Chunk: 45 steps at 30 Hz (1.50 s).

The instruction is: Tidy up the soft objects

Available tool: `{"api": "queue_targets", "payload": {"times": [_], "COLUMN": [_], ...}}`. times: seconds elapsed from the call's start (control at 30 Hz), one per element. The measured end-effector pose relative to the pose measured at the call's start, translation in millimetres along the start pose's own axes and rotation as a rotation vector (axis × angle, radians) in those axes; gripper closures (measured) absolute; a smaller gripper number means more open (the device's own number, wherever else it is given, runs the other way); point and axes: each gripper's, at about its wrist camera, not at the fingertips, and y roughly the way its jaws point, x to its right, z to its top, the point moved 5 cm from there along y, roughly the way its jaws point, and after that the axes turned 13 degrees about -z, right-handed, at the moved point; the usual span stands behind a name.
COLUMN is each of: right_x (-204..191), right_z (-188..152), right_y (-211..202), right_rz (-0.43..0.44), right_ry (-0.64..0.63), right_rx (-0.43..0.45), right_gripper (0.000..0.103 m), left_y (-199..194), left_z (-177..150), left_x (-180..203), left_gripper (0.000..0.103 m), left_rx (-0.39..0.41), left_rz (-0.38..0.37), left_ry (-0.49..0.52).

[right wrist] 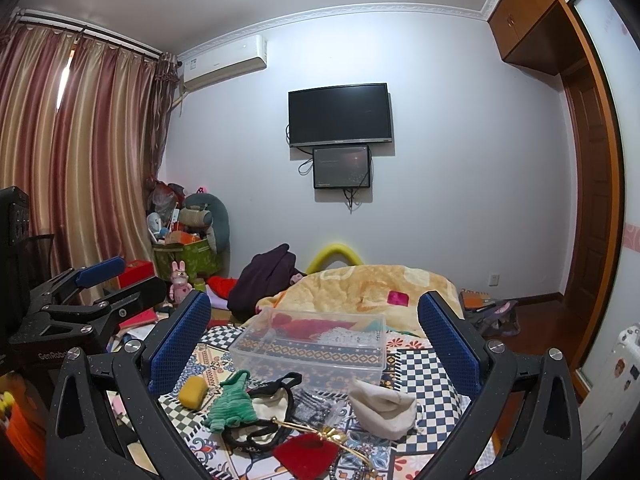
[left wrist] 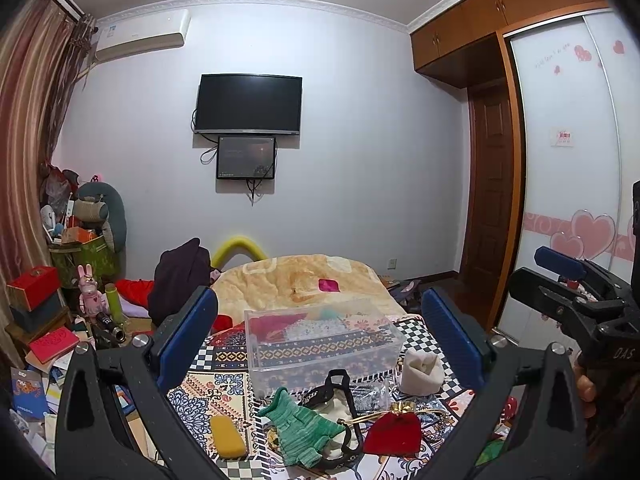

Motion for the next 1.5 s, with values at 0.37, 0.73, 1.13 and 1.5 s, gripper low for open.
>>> {"api": "queue_targets", "payload": {"times": [0.37,0.73,1.13,1.5], "right_x": [9.8,34.7,62.2,62.5], "right_z": [-21.2,-80.7,-141.5,-168.5], "right_y": [22.6,66.5,114.0,142.9], "right_rz": [-0.042,-0.058,-0.108,-0.059], "right_ry": [-0.007,-0.016,0.060,0.138], "right_rx": [-0.082,-0.298,-0.519,-0.652], "right_gripper": [0.000,0.000,0.000,0.037], "left_y": [22.8,70.5,119.3,118.7], "left_z": [-23.0,-99.0,-169.3,-184.3], "left_x": [-12.1,-34.4,-60.8,-70.8], "left_gripper": [0.000,0.000,0.000,0.034], "left_rx": [-0.087,-0.320,-0.502,-0.511], "left_rz": [0.006,0.022,0.040,-0.039], "left_ry": [-0.031,-0.086,-0.184,-0.297]}}
